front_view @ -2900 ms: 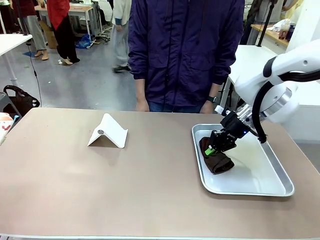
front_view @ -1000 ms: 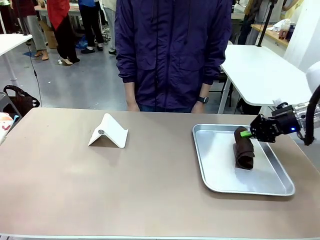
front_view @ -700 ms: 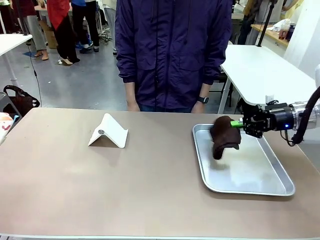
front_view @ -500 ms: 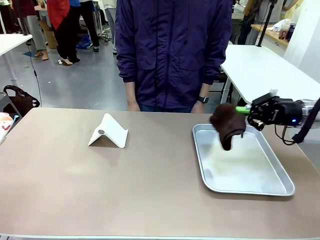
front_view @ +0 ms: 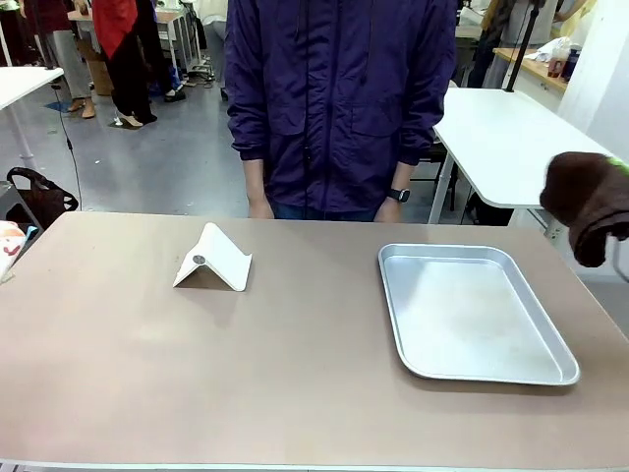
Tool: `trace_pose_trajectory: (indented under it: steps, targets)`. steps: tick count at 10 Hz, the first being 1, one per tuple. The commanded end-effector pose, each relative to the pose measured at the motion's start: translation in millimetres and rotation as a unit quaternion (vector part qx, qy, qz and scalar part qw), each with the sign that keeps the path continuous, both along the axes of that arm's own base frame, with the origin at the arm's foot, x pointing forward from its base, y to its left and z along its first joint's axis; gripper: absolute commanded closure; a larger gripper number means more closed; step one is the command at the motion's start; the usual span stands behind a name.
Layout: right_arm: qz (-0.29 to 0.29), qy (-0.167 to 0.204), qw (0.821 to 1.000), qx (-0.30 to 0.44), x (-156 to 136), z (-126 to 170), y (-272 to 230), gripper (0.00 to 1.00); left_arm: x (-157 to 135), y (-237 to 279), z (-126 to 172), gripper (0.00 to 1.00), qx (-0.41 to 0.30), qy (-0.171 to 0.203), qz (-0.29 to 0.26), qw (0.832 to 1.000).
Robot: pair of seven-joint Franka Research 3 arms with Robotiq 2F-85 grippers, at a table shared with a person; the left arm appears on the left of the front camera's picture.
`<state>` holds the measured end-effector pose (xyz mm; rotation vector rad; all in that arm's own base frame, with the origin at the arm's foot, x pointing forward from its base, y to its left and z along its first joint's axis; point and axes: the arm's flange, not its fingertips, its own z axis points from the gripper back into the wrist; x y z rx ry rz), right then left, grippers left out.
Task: Clean the surface of the table.
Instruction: Clean the area not pointed to by the person.
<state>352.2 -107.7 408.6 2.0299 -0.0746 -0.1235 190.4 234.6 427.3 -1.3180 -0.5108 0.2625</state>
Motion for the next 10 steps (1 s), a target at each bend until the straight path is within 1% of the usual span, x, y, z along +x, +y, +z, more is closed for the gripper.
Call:
trace_pose_trajectory:
  steps: [1,2,3,4,5,6,7,10]
  targets:
    - [-0.101,-0.007,0.995,-0.002,-30.2,10.2,-56.5,0.90,0.6,0.0,3.8,0.78,-0.006,-0.004,0.004,1.000]
    - [-0.136,-0.005,0.991,0.003,-42.1,7.5,-81.4,0.90,0.6,0.0,3.8,0.78,-0.006,-0.004,0.004,1.000]
    - [-0.167,-0.009,0.985,-0.029,-52.1,1.5,-101.1,0.90,0.6,0.0,3.8,0.78,-0.006,-0.004,0.004,1.000]
    - [-0.189,-0.016,0.979,-0.071,-56.5,-6.8,-111.2,0.90,0.6,0.0,3.8,0.78,-0.006,-0.004,0.004,1.000]
    - [-0.201,-0.013,0.975,-0.089,-54.2,-15.1,-111.0,0.90,0.6,0.0,3.8,0.78,-0.006,-0.004,0.004,1.000]
    - [-0.203,-0.028,0.973,-0.103,-50.6,-20.4,-107.3,0.90,0.6,0.0,3.8,0.78,-0.006,-0.004,0.004,1.000]
    - [-0.198,-0.008,0.979,-0.055,-64.8,-7.2,-124.4,0.90,0.6,0.0,3.8,0.78,-0.006,-0.004,0.004,1.000]
    - [-0.198,-0.008,0.979,-0.055,-64.8,-7.2,-124.4,0.90,0.6,0.0,3.8,0.78,-0.006,-0.004,0.004,1.000]
